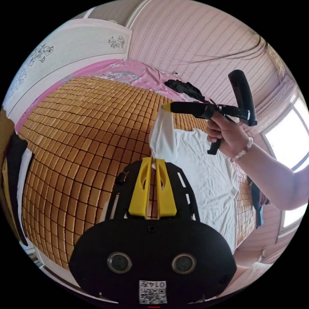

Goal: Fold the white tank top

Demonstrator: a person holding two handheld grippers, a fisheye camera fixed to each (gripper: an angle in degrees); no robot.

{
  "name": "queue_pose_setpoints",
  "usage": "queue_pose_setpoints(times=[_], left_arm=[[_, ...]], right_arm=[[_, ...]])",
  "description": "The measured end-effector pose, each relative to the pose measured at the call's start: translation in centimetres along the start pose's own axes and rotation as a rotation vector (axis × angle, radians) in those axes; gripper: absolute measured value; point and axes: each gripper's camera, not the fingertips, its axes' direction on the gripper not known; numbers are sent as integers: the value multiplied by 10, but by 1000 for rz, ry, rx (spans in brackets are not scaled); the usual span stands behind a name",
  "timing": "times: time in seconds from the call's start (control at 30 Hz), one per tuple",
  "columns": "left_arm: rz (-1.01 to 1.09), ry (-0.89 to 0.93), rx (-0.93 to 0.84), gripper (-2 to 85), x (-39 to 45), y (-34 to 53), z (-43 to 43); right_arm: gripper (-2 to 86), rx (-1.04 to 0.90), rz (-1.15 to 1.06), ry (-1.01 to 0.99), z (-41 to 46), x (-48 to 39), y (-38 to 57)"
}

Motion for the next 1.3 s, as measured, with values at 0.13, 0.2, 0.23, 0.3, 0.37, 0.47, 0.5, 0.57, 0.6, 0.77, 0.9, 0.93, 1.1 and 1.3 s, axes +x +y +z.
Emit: queue_pose_setpoints(times=[0.13, 0.2, 0.23, 0.3, 0.37, 0.47, 0.5, 0.57, 0.6, 0.77, 0.9, 0.93, 1.1, 1.3], left_arm=[[-103, -86, -31, 35, -29, 35, -6], [-179, -55, -85, 41, -50, 51, -4], [-190, -46, -83, 41, -53, 54, -5], [-191, -20, -72, 45, -57, 59, -6], [-167, -5, -65, 53, -54, 57, -5], [-142, 2, -54, 70, -50, 47, 1], [-138, 8, -61, 73, -49, 43, 6], [-138, 4, -74, 75, -49, 40, 13], [-132, -5, -78, 75, -48, 38, 17], [-81, -42, -129, 58, -43, 39, 31], [-69, -29, -130, 12, -42, 39, 33], [-72, -2, -135, 3, -43, 39, 34], [-47, 5, -75, -7, -28, 39, 21], [166, 289, 31, 29, 28, 41, -23]], right_arm=[[51, -66, 64, 39, 34, 1, -15], [50, -60, 75, 59, 34, 0, -8], [46, -79, 76, 84, 35, -2, -2], [43, -124, 67, 107, 42, -8, 6], [49, -190, 39, 107, 58, -19, 12], [70, -236, 3, 105, 82, -33, 7], [73, -242, -7, 107, 87, -36, 5], [81, -279, -34, 142, 109, -43, -3], [82, -289, -40, 156, 114, -45, -5], [55, -283, -67, 294, 131, -56, -7], [9, -271, -57, 279, 129, -52, -6], [5, -266, -45, 258, 125, -48, -6], [6, -128, 142, 189, 64, -11, 13], [39, 104, 525, 158, -87, 33, 128]])
